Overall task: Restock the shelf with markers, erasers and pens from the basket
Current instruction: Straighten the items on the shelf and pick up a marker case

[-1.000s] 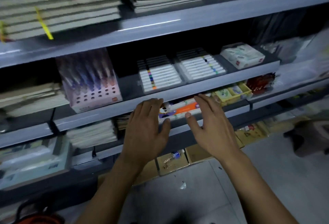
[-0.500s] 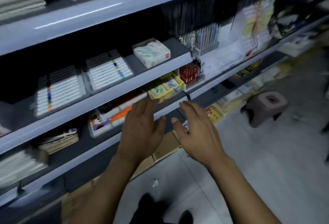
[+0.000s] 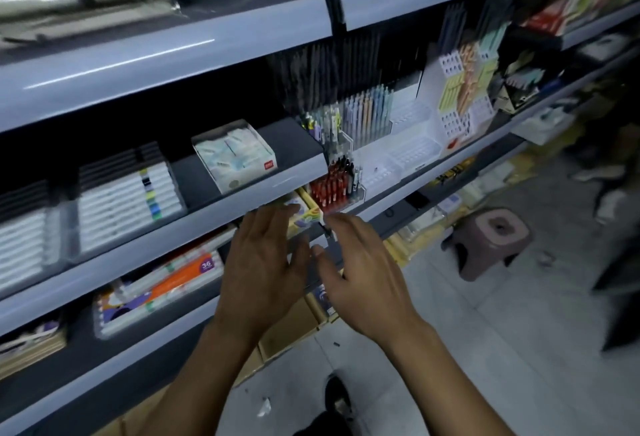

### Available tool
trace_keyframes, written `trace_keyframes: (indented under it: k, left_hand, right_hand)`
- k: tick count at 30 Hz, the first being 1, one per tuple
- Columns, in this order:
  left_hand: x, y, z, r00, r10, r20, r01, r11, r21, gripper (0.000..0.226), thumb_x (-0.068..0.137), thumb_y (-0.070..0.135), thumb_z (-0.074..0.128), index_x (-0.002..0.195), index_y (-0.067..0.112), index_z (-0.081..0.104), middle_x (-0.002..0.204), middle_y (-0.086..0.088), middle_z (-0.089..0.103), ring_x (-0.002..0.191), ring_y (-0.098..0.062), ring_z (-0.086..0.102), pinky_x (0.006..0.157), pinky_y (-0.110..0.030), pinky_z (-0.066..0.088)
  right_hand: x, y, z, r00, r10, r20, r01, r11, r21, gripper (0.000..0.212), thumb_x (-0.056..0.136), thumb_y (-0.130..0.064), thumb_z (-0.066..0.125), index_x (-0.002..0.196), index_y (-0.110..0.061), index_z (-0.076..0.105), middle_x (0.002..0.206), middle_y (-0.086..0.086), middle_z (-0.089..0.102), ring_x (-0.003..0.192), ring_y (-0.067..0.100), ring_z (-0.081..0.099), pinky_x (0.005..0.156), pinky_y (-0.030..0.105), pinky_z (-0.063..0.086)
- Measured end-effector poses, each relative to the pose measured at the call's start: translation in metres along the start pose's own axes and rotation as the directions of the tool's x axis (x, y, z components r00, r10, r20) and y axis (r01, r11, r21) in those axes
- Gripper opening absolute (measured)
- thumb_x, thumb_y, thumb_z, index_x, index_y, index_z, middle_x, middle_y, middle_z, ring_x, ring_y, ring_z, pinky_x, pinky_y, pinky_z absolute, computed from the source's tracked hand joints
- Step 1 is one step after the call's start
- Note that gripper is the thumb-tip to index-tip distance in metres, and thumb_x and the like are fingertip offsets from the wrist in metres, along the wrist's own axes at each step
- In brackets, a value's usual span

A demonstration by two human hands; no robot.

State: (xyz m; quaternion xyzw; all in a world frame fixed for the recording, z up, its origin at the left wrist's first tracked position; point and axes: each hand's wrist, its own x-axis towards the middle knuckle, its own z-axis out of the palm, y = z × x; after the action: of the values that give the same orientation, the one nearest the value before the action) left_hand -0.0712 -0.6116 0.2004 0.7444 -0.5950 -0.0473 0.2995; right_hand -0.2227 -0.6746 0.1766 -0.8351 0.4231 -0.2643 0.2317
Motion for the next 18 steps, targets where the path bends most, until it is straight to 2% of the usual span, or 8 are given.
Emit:
trace_keyframes:
  k: [3,7,11,15,18]
  left_hand:
    - [0.027,-0.006,0.005,0.998,-0.056,-0.028,0.055,0.998,-0.031,0.045,0.102,0.022,0.061,0.145,0.013,0.056,0.138,-0.008,0.058,0.128,-0.028,0.050,0.105,-0.048,0.046]
    - [0.055,-0.016,0.008,0.989,-0.109,-0.095,0.106,0.993,-0.043,0.043,0.101,0.020,0.063,0.144,0.015,0.057,0.136,-0.005,0.057,0.127,-0.027,0.051,0.104,-0.046,0.047]
    - [0.075,-0.028,0.008,0.981,-0.126,-0.150,0.121,0.992,-0.039,0.044,0.098,0.028,0.056,0.140,0.016,0.058,0.131,-0.002,0.058,0.122,-0.024,0.052,0.100,-0.041,0.048]
    - [0.084,-0.032,0.006,0.957,-0.160,-0.241,0.155,0.987,-0.043,0.037,0.097,0.027,0.056,0.133,0.018,0.062,0.123,0.002,0.059,0.117,-0.022,0.053,0.094,-0.041,0.049]
    - [0.085,-0.032,0.004,0.929,-0.196,-0.314,0.196,0.980,-0.032,0.033,0.097,0.025,0.057,0.129,0.021,0.062,0.119,0.004,0.058,0.114,-0.021,0.052,0.090,-0.039,0.049]
  right_hand:
    - [0.033,0.009,-0.001,0.997,-0.041,0.062,0.041,0.999,0.003,0.055,0.101,-0.054,0.041,0.148,-0.027,0.045,0.148,-0.010,0.047,0.134,0.006,0.040,0.102,0.017,0.032]
    - [0.076,0.015,-0.001,0.989,-0.091,0.118,0.086,0.995,0.049,0.048,0.102,-0.043,0.048,0.147,-0.029,0.045,0.145,-0.012,0.047,0.133,0.005,0.041,0.099,0.016,0.035]
    - [0.111,0.017,0.003,0.974,-0.172,0.148,0.156,0.981,0.112,0.047,0.102,-0.041,0.048,0.146,-0.024,0.049,0.143,-0.009,0.049,0.133,0.010,0.046,0.104,0.028,0.045]
    - [0.134,0.014,0.011,0.961,-0.220,0.169,0.204,0.973,0.108,0.049,0.103,-0.038,0.053,0.148,-0.021,0.047,0.146,-0.006,0.047,0.135,0.013,0.045,0.107,0.020,0.038]
    - [0.152,0.007,0.013,0.942,-0.288,0.170,0.263,0.952,0.155,0.051,0.100,-0.044,0.045,0.147,-0.023,0.049,0.146,-0.008,0.047,0.134,0.012,0.046,0.106,0.018,0.037]
